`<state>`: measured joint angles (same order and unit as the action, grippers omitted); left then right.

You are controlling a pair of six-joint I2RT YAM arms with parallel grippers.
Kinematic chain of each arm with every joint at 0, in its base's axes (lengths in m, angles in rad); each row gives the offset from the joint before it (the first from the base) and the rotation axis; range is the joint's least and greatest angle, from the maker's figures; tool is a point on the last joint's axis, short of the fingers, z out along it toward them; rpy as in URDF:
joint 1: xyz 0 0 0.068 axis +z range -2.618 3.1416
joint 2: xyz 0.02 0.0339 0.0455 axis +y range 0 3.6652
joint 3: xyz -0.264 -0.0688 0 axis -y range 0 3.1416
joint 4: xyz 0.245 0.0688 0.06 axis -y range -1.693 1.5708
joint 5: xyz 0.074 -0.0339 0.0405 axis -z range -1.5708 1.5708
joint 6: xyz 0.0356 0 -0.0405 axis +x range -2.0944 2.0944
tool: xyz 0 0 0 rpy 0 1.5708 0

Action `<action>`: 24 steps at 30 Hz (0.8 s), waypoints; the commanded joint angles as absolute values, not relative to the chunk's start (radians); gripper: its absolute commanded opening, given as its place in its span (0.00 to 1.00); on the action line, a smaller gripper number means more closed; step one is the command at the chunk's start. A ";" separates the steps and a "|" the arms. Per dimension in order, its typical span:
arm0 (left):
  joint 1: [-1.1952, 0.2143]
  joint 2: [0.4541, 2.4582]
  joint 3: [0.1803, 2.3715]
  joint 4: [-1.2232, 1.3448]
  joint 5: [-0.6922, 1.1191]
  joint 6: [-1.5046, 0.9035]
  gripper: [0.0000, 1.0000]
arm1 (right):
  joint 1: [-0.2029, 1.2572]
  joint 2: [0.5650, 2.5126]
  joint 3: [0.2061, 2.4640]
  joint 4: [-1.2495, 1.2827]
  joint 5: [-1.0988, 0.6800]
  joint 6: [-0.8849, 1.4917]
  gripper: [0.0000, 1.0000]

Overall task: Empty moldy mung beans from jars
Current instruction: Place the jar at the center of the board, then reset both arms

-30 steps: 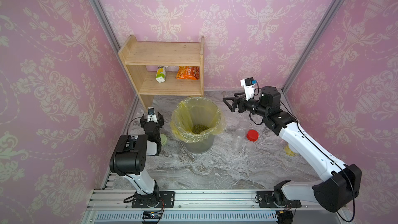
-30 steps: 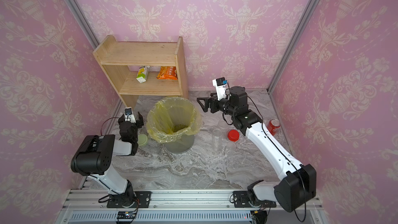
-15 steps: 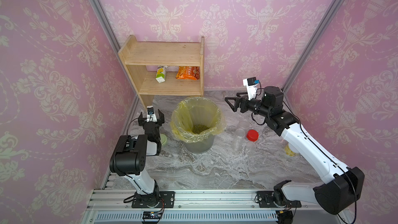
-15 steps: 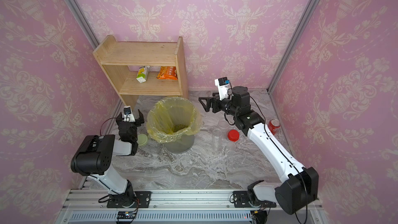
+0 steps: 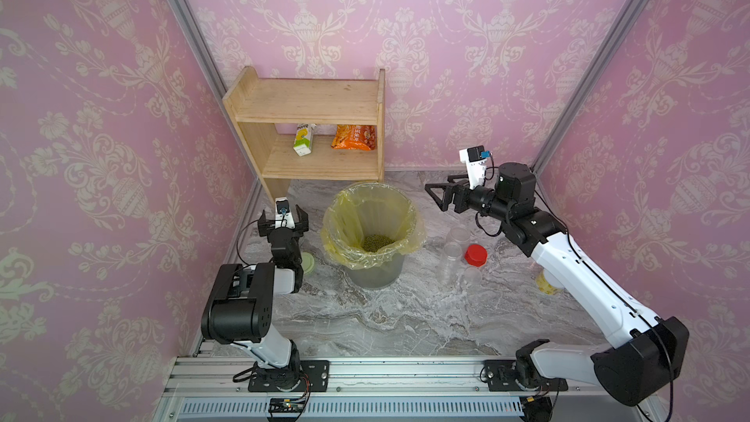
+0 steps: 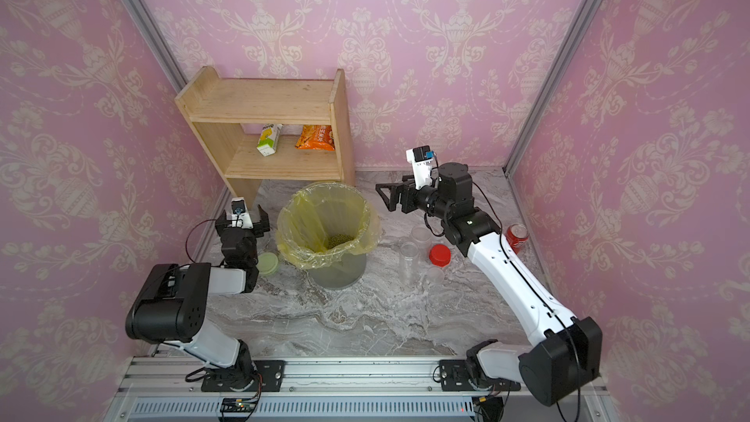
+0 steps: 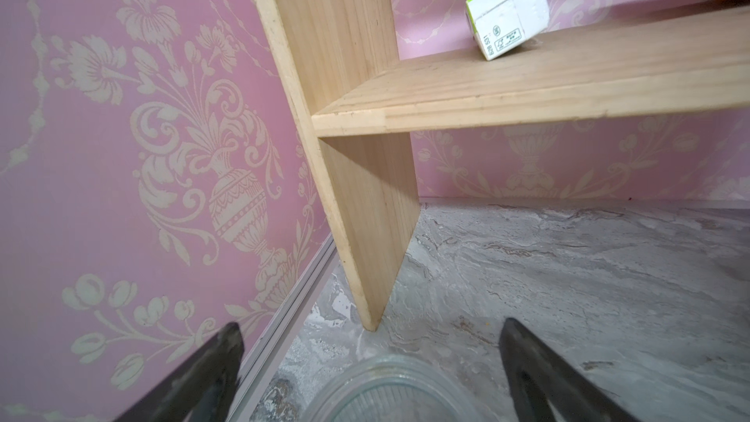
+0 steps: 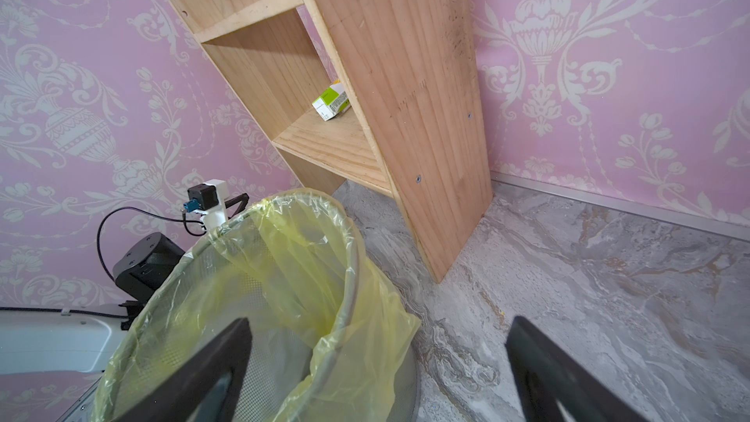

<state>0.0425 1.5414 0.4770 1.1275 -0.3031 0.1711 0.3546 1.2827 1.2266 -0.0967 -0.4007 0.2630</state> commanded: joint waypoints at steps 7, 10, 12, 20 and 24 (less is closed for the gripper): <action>0.030 1.362 0.530 0.891 -0.336 0.168 0.99 | 0.350 1.219 1.263 -0.141 -0.373 0.280 1.00; 0.020 1.306 0.517 0.865 -0.341 0.150 0.99 | 0.350 1.197 1.252 -0.151 -0.344 0.292 1.00; 0.007 1.250 0.520 0.808 -0.342 0.141 0.99 | 0.350 1.179 1.240 -0.154 -0.325 0.294 1.00; -0.110 0.988 0.606 0.414 -0.336 0.093 0.99 | 0.344 1.105 1.267 -0.318 -0.183 0.214 1.00; -0.165 0.917 0.608 0.330 -0.280 0.074 0.99 | 0.340 1.008 1.206 -0.353 -0.044 0.133 1.00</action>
